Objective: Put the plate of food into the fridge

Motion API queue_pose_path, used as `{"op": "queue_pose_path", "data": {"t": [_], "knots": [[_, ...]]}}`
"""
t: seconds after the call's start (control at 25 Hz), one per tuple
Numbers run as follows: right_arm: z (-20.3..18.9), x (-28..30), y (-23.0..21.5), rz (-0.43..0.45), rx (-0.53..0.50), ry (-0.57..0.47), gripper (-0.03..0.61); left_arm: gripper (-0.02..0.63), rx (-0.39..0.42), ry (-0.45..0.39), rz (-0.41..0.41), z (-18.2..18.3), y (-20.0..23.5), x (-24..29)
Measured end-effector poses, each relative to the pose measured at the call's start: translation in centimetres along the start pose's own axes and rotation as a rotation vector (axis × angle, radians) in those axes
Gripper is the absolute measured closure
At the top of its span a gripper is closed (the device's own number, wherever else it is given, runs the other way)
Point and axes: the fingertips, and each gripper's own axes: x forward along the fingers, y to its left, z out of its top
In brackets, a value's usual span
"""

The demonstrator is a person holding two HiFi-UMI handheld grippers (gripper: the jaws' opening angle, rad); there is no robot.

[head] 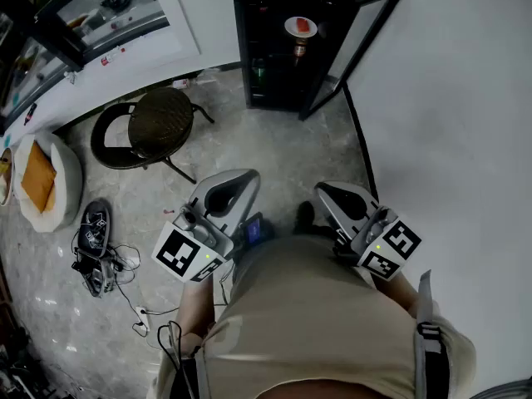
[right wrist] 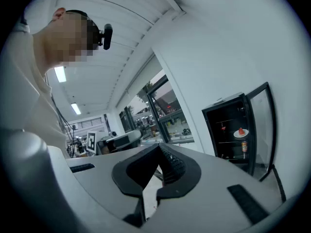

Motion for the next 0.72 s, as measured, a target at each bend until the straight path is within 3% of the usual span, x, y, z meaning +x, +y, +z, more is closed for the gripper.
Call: {"op": "queue_pose_path", "data": {"t": [0.56, 0.72], "knots": [[0.5, -0.2, -1.3, 0.043, -0.017, 0.014, 0.558, 0.603, 0.007, 0.009, 0.017, 0.6, -0.5, 2.0], [0.4, 0.0, -1.8, 0.034, -0.078, 0.037, 0.558, 0.603, 0.020, 0.031, 0.025, 0.3, -0.6, 2.9]]}}
